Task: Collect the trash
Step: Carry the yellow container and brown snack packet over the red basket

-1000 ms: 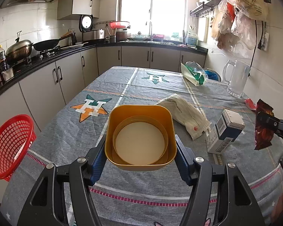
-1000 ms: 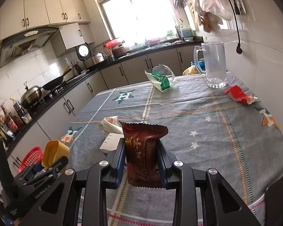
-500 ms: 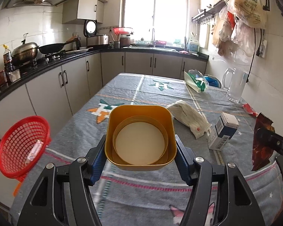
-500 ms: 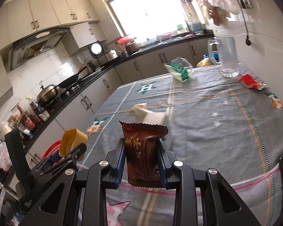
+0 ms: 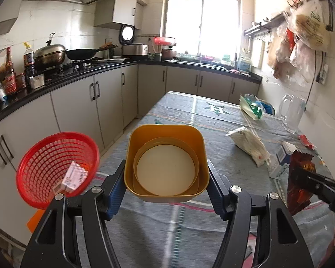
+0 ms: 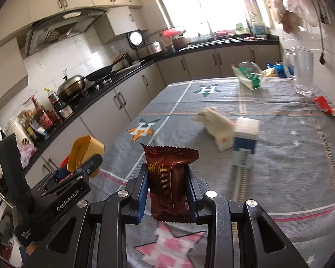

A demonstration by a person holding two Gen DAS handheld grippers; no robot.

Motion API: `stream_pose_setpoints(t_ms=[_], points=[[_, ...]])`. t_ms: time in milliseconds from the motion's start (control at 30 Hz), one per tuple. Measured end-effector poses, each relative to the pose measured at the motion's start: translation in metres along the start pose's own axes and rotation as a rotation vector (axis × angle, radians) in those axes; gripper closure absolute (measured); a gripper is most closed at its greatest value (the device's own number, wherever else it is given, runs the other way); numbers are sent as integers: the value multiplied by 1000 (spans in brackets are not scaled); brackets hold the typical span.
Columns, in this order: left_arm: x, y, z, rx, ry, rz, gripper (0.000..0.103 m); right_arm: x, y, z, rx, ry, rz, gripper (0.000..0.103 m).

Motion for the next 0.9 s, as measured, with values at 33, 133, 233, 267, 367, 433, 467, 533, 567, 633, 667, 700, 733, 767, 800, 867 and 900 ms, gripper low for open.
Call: stream_pose_setpoints(t_ms=[33,133,233,267,367,433,467,533,567,633,667,700,733,767,800,867,900], points=[[-1,7,0,-9,-1,5,39,3,4,0,-6,7,6,69],[-2,24,1,-36,-3,16,39,12,20,-2,-25,30,24,69],[-4,42,2,-66,-8,29,39,23,34,-2,-34,53,49,69],[-4,48,3,-75,-9,32,39,25,38,-2,-36,60,56,69],[-6,67,3,-103,-13,48,39,38,54,-3,-50,84,80,69],[-7,81,4,-124,-14,60,39,45,66,-4,-62,98,92,69],[-7,87,4,-134,-15,65,39,49,72,-4,-69,104,98,69],[-7,102,3,-155,-16,83,39,58,86,-3,-86,117,111,69],[-6,110,3,-165,-16,92,39,60,89,-2,-90,121,117,69],[-4,126,1,-190,-8,107,39,69,103,-1,-105,135,133,69],[-3,132,0,-199,-5,112,39,74,110,-1,-112,141,139,69],[-3,139,-2,-211,-2,120,39,77,115,-1,-118,145,143,69],[-3,149,-3,-225,1,131,39,82,121,0,-125,153,150,69],[-2,156,-3,-233,1,140,39,87,127,0,-129,162,159,69],[-3,163,-3,-242,0,148,39,90,131,1,-130,170,167,69],[-5,182,-3,-268,-4,172,39,97,141,2,-131,185,190,69],[-6,192,-3,-281,-4,181,39,103,149,4,-135,194,203,69]])
Point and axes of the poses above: each gripper's, at about its wrist camera, not at the fingertips, and x roughly the way its jaws point, y to its left, z to its top, the point moved 6 cm from there along x, roughly the way its jaws point, and after that the axes turned 1 degree about z, right-handed, at the moved point
